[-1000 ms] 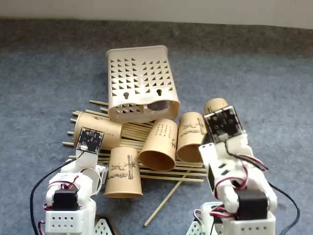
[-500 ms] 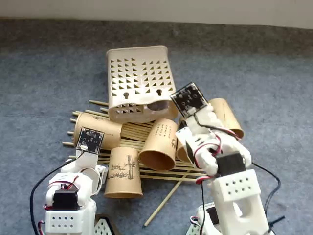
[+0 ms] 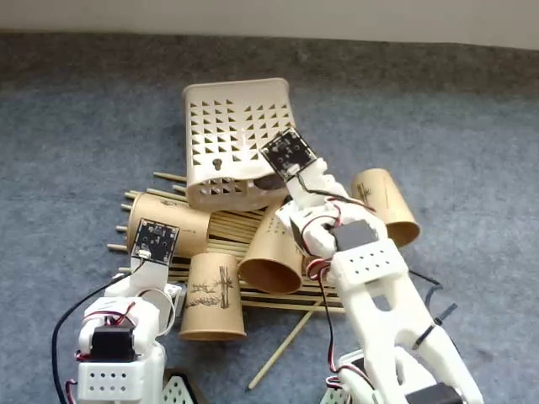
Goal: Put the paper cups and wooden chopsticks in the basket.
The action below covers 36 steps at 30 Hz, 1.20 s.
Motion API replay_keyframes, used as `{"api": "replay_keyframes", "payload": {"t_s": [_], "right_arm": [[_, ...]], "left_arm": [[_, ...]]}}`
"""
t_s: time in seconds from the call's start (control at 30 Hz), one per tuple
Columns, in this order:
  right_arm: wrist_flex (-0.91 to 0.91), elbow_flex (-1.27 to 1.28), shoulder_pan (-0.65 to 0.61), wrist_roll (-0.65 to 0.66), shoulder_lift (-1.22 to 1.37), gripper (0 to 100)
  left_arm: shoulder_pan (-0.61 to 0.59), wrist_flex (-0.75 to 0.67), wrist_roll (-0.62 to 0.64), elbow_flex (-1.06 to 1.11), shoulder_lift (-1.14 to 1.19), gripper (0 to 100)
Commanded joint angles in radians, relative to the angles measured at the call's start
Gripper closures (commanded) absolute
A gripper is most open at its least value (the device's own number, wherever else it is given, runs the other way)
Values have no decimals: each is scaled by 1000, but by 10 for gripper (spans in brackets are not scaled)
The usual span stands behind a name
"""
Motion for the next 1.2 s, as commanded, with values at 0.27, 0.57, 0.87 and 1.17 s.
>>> {"api": "replay_keyframes", "payload": {"t_s": [0.27,0.57,0.87,1.17], "right_arm": [[-246,-44,44,-11,143,831],[-337,-44,93,-11,170,832],[-180,-45,93,-11,168,832],[-107,-39,130,-12,18,832]], "left_arm": [[13,3,-3,19,-5,811],[13,3,-3,19,-5,811],[13,3,-3,19,-5,811],[13,3,-3,19,-5,811]]}}
